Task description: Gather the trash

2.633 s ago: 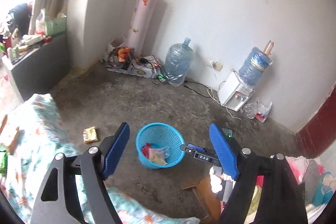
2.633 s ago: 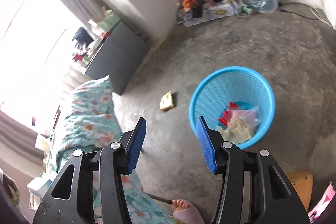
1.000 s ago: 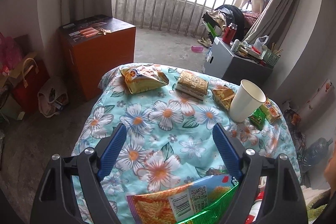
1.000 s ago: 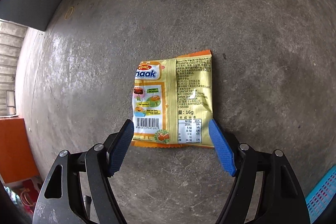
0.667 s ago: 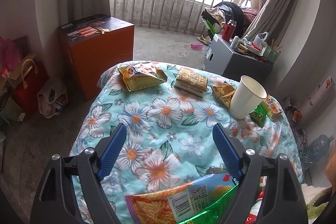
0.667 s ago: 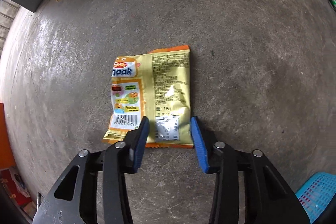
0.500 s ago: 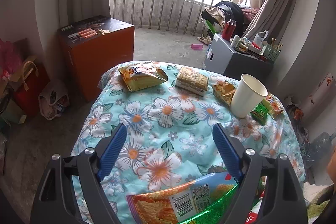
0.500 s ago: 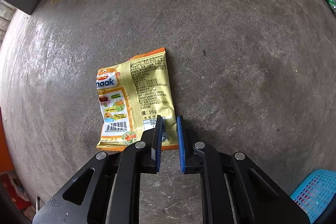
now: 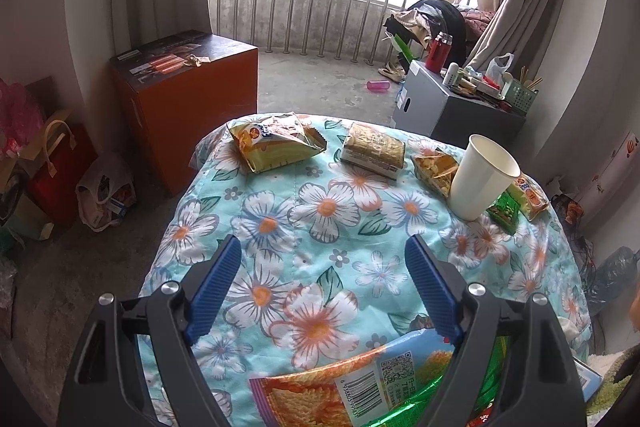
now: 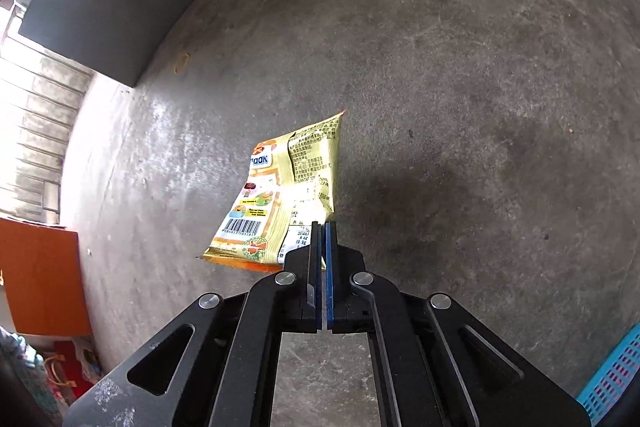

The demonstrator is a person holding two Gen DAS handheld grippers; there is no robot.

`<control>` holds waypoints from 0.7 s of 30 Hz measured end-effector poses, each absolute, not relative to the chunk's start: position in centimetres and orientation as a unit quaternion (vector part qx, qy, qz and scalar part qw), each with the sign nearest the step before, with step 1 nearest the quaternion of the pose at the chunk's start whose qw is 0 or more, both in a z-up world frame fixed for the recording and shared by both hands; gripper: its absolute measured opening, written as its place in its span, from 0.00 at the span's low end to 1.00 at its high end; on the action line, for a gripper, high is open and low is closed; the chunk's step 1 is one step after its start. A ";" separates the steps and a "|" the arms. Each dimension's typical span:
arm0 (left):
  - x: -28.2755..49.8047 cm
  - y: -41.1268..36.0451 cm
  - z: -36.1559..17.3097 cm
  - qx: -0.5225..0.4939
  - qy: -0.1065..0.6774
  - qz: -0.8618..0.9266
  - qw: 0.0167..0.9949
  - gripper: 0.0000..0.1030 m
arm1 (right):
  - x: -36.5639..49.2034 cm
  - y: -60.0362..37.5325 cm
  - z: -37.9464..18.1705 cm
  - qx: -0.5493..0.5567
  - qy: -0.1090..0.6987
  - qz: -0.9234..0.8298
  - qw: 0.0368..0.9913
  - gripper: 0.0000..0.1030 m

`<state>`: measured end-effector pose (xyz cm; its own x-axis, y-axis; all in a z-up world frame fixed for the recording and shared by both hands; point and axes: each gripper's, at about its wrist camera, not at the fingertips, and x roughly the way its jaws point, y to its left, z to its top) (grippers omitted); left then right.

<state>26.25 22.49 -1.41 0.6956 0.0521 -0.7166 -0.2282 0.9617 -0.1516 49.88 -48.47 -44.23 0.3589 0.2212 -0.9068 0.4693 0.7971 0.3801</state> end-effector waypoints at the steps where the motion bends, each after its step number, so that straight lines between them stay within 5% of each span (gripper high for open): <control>1: 26.2 22.5 -1.3 -0.114 0.380 0.077 0.915 0.79 | 49.4 -48.5 -43.3 0.307 0.555 -0.079 0.769 0.00; 7: 25.8 22.3 -0.2 -0.116 0.360 0.048 0.924 0.79 | 46.0 -46.7 -31.2 0.291 0.497 -0.041 0.816 0.00; 13: 24.2 22.3 0.7 -0.111 0.338 0.012 0.935 0.79 | 33.1 -49.6 -17.5 0.245 0.424 -0.096 0.866 0.00; 16: 23.1 22.6 1.2 -0.123 0.327 -0.002 0.937 0.79 | 25.9 -52.8 -16.6 0.247 0.426 -0.187 0.850 0.00; 21: 20.3 23.4 3.5 -0.146 0.296 -0.023 0.944 0.79 | 17.3 -57.4 -22.8 0.329 0.475 -0.293 0.762 0.02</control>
<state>20.25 23.38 3.45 0.8242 -0.1291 -0.5514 -0.0437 0.9563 -0.2891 17.33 -57.37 -22.80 0.3768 -0.1340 -0.9165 0.7590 0.6118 0.2226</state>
